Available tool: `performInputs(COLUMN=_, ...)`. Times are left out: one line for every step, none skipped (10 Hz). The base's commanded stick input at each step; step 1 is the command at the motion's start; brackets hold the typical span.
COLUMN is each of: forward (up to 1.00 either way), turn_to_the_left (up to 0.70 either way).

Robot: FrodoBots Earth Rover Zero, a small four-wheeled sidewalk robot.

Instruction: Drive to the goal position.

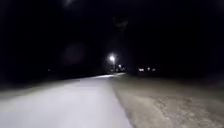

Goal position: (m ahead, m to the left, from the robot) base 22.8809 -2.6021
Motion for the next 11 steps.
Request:
performInputs(forward=1.00, turn_to_the_left=0.00)
performInputs(forward=1.00, turn_to_the_left=0.00)
performInputs(forward=1.00, turn_to_the_left=0.00)
performInputs(forward=1.00, turn_to_the_left=0.00)
performInputs(forward=1.00, turn_to_the_left=0.11)
performInputs(forward=1.00, turn_to_the_left=0.27)
performInputs(forward=1.00, turn_to_the_left=0.27)
performInputs(forward=1.00, turn_to_the_left=0.27)
performInputs(forward=1.00, turn_to_the_left=0.27)
performInputs(forward=1.00, turn_to_the_left=0.27)
performInputs(forward=1.00, turn_to_the_left=0.27)
